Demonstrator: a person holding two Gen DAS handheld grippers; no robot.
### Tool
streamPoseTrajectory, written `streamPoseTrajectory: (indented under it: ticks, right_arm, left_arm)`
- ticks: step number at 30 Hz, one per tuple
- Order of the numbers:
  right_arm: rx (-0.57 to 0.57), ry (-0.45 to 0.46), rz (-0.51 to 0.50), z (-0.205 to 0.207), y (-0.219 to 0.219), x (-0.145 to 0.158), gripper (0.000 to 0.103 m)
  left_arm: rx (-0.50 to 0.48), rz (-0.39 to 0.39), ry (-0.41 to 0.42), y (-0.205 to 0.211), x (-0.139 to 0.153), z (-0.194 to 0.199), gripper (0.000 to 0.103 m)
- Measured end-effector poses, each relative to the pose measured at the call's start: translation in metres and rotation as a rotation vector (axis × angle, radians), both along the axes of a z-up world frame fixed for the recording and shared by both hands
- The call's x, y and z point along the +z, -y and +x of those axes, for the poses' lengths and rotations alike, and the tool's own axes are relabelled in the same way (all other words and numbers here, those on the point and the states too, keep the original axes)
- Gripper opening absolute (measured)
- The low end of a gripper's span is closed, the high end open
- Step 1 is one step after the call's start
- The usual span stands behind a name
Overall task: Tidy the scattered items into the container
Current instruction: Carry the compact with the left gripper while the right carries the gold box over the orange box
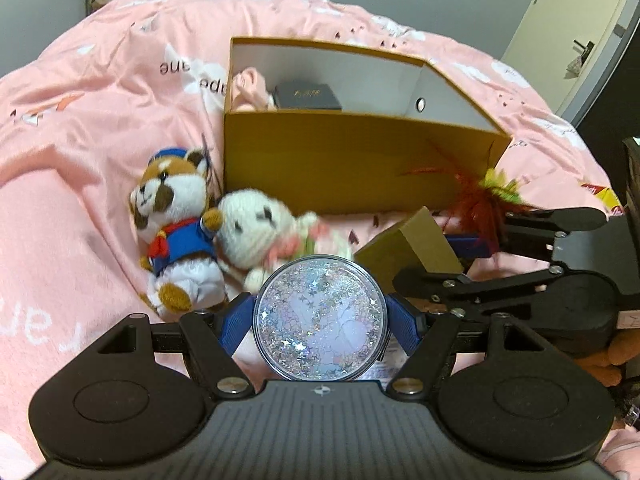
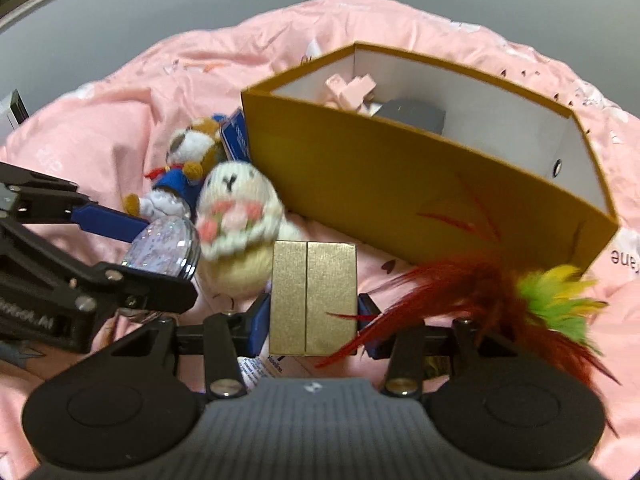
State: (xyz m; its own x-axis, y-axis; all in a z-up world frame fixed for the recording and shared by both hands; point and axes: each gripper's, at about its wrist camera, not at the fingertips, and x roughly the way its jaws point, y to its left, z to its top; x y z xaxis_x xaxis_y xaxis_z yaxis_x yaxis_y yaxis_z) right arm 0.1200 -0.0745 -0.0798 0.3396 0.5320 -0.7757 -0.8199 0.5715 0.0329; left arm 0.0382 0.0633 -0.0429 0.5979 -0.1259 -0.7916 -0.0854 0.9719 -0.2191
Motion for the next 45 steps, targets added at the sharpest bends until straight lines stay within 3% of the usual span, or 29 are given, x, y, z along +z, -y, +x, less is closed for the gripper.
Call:
streamPoseTrajectory:
  ticks: [13,20,31,37,45]
  right_arm:
    - [0.009,0.077,0.125,0.006,0.021,0.063,0.048]
    - [0.000,0.060,0.204,0.028,0.027,0.092,0.048]
    - [-0.048,0.163,0.224,0.075,0.019,0.119,0.048]
    - [-0.081,0.157,0.197,0.114,0.012,0.112,0.048]
    - [-0.122,0.092,0.166,0.146,0.011,0.085,0.048]
  left_arm:
    - [-0.022,-0.008,0.061,-0.004,0.033,0.020,0.084]
    - [-0.036,-0.003,0.100,-0.012,0.052,0.042,0.084]
    - [-0.072,0.008,0.117,-0.024,0.071,0.107,0.084]
    - [-0.099,-0.024,0.071,-0.025,0.060,0.155,0.084]
    - [-0.112,-0.082,-0.090,-0.020,0.003,0.214,0.084]
